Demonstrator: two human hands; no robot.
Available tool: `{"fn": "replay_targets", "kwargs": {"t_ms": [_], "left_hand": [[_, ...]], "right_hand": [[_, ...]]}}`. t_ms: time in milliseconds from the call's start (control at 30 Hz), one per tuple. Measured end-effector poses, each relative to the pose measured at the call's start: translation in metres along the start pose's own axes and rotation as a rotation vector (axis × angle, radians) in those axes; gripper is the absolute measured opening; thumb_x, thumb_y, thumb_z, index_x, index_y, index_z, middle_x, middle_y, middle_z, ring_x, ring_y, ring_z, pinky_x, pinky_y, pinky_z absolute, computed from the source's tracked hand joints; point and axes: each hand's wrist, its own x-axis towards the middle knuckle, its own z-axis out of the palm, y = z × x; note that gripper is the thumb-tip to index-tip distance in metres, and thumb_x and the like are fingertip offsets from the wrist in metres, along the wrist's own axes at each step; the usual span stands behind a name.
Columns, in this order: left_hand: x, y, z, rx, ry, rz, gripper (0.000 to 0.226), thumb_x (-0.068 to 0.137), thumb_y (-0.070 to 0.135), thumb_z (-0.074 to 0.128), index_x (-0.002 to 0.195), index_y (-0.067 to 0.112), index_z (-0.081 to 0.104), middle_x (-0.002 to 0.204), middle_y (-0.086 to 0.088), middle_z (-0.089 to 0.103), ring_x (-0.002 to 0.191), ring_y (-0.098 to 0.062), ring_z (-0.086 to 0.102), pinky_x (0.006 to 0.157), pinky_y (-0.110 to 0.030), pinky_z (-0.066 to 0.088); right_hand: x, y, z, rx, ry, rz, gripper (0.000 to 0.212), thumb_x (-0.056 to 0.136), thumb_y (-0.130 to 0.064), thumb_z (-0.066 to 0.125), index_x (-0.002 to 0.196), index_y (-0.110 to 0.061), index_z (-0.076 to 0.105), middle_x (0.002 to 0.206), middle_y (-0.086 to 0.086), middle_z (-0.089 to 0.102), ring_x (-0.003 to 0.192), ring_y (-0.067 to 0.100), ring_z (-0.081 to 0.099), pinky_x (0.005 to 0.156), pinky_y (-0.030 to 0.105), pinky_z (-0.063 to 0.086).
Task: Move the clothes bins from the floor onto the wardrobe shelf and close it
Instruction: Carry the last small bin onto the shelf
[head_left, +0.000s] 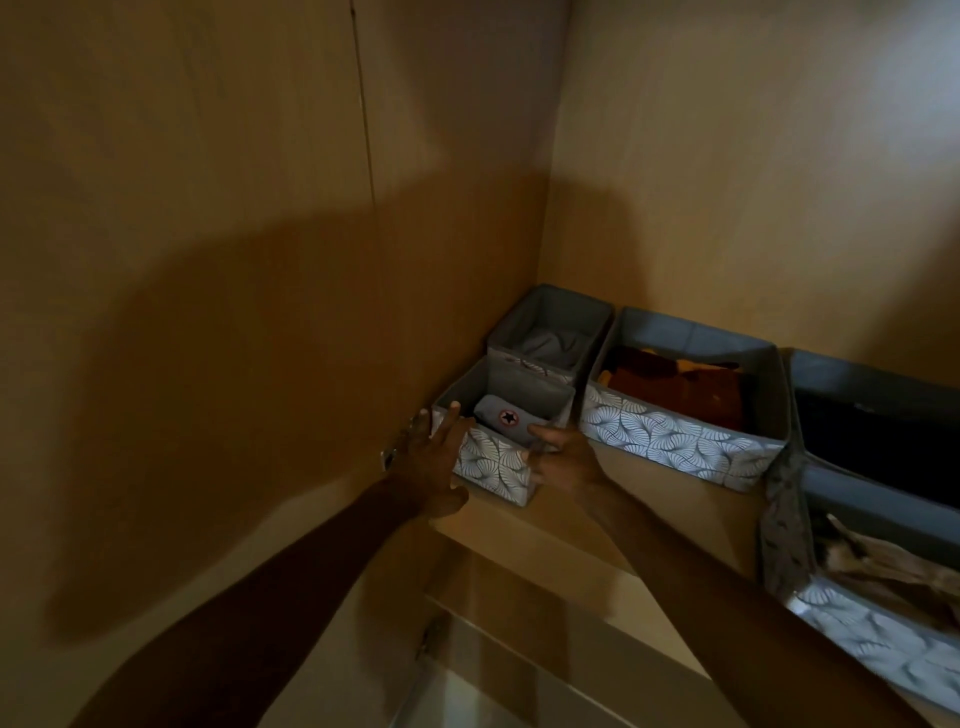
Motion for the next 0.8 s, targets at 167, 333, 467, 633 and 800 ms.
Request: {"fn": "replay_targets", "kwargs": {"t_ms": [167,333,467,633,800], "left_hand": [[0.001,0.006,-0.005,0.054,0.013,0.000,0.104,0.078,0.044,0.065,0.152,0.026,-0.007,0.160,0.000,-0.023,0.147,-0.034,-0.017,0.117,-0.054,-0.001],[0.004,0.005,-0.004,0.069,0.005,0.004,0.109,0.076,0.047,0.067,0.152,0.027,-0.009,0.160,-0.001,-0.024,0.147,-0.033,-0.017,0.119,-0.054,0.000],[0.008,0.004,-0.009,0.095,-0.014,0.014,0.109,0.077,0.046,0.067,0.152,0.025,-0.009,0.160,-0.002,-0.023,0.147,-0.033,-0.016,0.117,-0.052,0.001],[0.013,0.001,-0.012,0.044,-0.024,0.013,0.107,0.076,0.047,0.068,0.153,0.027,-0.005,0.161,0.001,-0.020,0.148,-0.031,-0.013,0.118,-0.052,0.003],[0.002,0.007,-0.009,-0.027,0.023,-0.014,0.096,0.080,0.041,0.064,0.153,0.024,0.004,0.162,-0.004,-0.014,0.149,-0.035,-0.006,0.119,-0.052,0.009]], "right_hand": [[0.005,-0.001,0.003,-0.033,0.035,-0.026,0.052,0.084,0.000,0.067,0.134,-0.003,0.053,0.123,0.014,0.062,0.113,0.028,0.061,0.098,0.038,0.050],[0.009,0.000,0.003,-0.053,0.045,-0.068,0.051,0.085,-0.001,0.065,0.134,-0.004,0.053,0.124,0.013,0.062,0.110,0.024,0.062,0.095,0.034,0.050],[0.010,0.000,0.002,-0.051,0.042,-0.076,0.051,0.086,-0.001,0.065,0.135,-0.004,0.051,0.111,0.014,0.066,0.105,0.024,0.062,0.095,0.036,0.050],[0.009,0.000,0.002,-0.036,0.037,-0.068,0.053,0.087,0.001,0.063,0.138,-0.002,0.047,0.115,0.019,0.065,0.104,0.023,0.062,0.083,0.023,0.050],[0.001,0.004,-0.001,-0.008,0.015,-0.061,0.058,0.086,-0.004,0.066,0.140,-0.009,0.045,0.131,0.011,0.057,0.120,0.024,0.055,0.103,0.038,0.046]]}}
